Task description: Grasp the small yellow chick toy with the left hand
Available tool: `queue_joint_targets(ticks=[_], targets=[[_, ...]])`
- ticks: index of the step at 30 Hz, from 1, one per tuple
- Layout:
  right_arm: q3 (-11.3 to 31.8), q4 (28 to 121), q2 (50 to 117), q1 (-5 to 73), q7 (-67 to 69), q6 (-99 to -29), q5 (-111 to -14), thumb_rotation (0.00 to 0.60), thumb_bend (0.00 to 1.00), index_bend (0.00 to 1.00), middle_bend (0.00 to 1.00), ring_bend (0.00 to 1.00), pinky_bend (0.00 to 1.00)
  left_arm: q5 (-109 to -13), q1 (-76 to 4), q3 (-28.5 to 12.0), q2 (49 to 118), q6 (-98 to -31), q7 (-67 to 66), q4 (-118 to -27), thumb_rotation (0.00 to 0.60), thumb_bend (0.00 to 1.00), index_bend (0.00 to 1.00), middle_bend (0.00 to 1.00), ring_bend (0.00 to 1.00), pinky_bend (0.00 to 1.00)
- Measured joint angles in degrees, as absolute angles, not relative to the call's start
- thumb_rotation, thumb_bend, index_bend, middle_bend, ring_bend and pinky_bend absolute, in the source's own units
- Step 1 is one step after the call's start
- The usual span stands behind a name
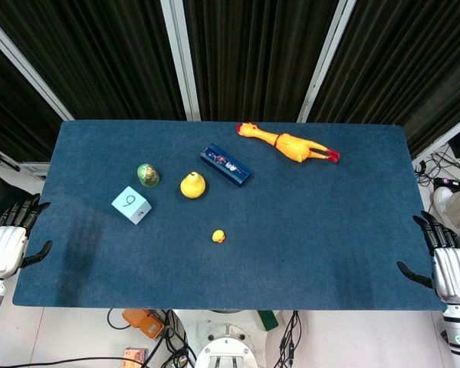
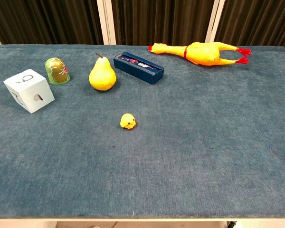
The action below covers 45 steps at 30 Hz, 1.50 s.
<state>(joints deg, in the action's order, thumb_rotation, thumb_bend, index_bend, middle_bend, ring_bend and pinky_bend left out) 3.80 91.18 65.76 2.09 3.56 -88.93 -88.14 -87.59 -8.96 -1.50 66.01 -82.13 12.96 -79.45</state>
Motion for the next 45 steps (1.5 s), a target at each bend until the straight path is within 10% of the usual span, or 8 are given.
queue_joint_targets(ticks=[45], targets=[[3.6, 91.6, 65.5, 2.2, 3.6, -88.2, -88.0, 0.6, 0.26, 0.2, 0.15, 0.23, 0.23, -100.3, -12.9, 4.8, 67.9, -78.2, 9.8, -90.2, 0.6, 0.31, 0.1, 0.01, 0.0, 0.14]])
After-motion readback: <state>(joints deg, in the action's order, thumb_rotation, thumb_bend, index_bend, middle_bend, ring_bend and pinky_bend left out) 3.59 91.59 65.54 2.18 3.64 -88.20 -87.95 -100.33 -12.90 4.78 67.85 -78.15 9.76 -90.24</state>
